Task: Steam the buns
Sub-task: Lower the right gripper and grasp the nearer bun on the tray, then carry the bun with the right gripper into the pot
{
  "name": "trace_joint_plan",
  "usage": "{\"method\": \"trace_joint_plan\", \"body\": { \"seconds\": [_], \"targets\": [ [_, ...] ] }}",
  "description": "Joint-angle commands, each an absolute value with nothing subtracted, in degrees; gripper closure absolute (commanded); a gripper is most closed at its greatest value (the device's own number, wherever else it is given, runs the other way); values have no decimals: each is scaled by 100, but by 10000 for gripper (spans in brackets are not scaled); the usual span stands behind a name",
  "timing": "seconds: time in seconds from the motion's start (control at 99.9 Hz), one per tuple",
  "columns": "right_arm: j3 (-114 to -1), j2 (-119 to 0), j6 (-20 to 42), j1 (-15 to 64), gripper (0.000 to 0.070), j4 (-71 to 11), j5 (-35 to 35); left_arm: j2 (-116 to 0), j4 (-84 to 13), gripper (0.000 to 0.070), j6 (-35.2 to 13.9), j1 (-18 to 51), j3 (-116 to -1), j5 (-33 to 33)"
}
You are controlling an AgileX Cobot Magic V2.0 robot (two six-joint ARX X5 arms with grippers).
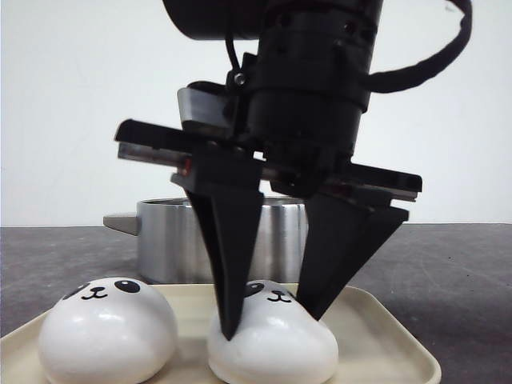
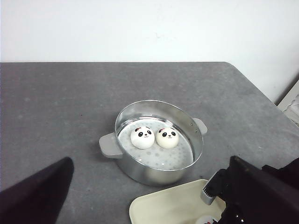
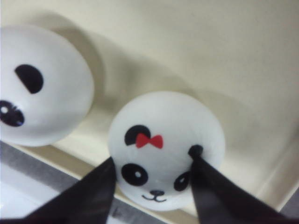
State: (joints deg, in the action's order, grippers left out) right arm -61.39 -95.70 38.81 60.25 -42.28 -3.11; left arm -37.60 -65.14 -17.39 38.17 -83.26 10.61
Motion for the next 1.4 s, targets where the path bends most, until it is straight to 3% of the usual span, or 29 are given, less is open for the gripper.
{"method": "trace_joint_plan", "body": {
  "seconds": [0.0,0.24,0.531,0.721,0.921,1.062,1.222,1.392],
  "targets": [
    [-6093,-9891,3760,6060,700,-4268,-364,-3817,-6466,0,-1719,3865,-8405,1092],
    [-6167,-9749,3667,6029,695,-4187,-309,-3817,-6466,0,-1721,3865,-8405,1092],
    [-7192,-8221,3638,6136,695,-4418,91,-3817,-6471,0,-1721,3865,-8405,1092],
    [-8493,-7867,2803,5900,696,-4442,1070,-3817,-6449,0,-1721,3865,-8405,1092],
    [-9244,-8602,2250,4700,696,-4746,158,-3820,-6204,0,-1721,3865,-8405,1087],
    [-9247,-9236,2112,4167,696,-4880,-104,-3820,-6178,0,-1723,3865,-8405,1061],
    [-9247,-9963,2095,3887,696,-5022,-615,-3817,-6219,0,-1723,3865,-8405,1046],
    [-9247,-10547,2095,3844,696,-4989,-635,-3815,-6272,0,-1745,3865,-8405,1046]
  ]
}}
